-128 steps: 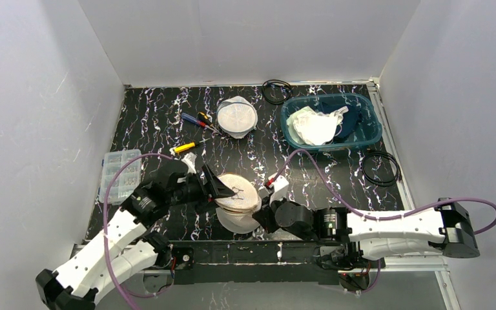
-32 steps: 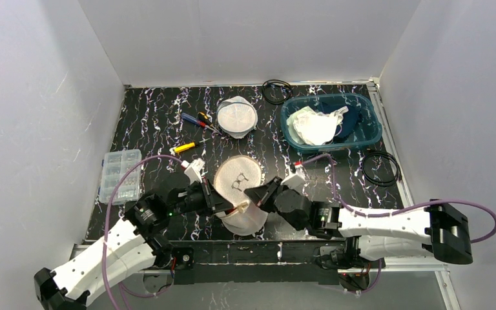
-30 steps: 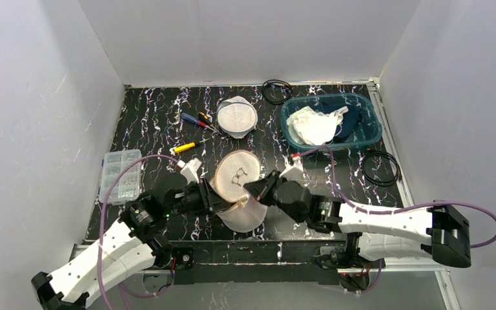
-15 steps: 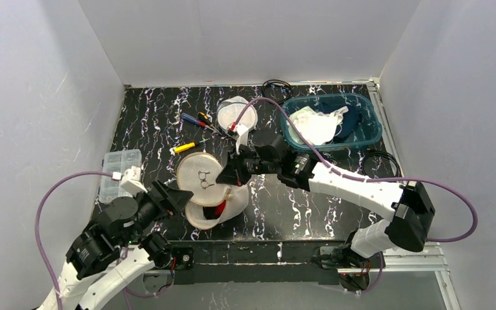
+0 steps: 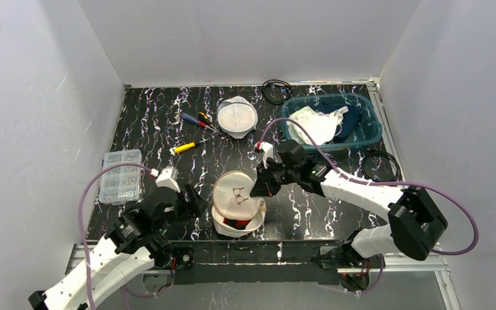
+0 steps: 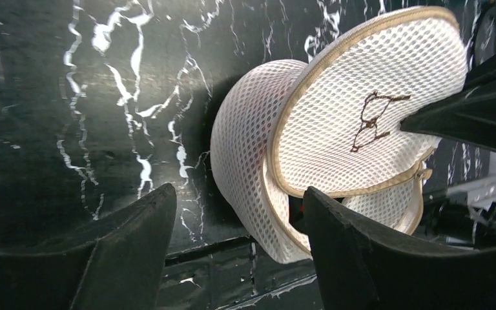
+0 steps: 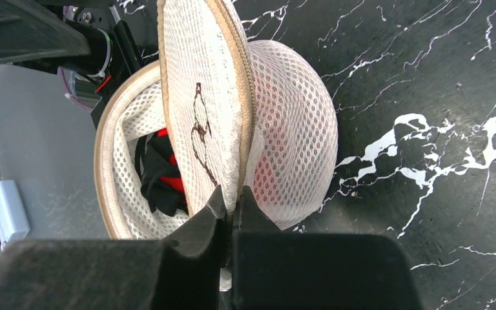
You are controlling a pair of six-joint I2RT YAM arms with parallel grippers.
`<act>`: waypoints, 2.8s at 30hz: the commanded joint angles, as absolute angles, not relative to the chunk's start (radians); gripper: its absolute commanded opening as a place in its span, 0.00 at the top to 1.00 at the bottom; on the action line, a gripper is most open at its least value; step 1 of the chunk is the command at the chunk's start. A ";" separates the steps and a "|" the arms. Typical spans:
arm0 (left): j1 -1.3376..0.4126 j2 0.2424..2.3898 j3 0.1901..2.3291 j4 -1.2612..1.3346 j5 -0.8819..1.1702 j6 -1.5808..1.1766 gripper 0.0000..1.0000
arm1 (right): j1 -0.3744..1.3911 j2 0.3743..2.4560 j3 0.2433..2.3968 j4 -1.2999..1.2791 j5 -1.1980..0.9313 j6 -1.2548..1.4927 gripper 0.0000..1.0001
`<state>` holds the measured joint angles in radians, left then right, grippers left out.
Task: Unzip the laundry bag and remove the bra
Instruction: Adjust the laundry bag at the center of the board, then open the laundry bag at the center of the board.
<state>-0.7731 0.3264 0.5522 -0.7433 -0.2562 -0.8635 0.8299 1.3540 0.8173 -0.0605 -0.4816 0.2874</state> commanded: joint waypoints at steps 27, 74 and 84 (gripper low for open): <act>-0.775 0.621 0.462 -0.395 0.051 -0.755 1.00 | 0.784 1.049 0.639 0.205 -0.644 0.365 0.99; -0.840 1.151 1.021 -0.529 -0.253 -0.705 1.00 | 0.940 1.031 0.799 -0.017 0.013 1.019 0.17; -0.843 1.092 0.955 -0.441 -0.161 -0.775 1.00 | 1.043 1.185 0.853 -0.043 0.231 1.103 0.24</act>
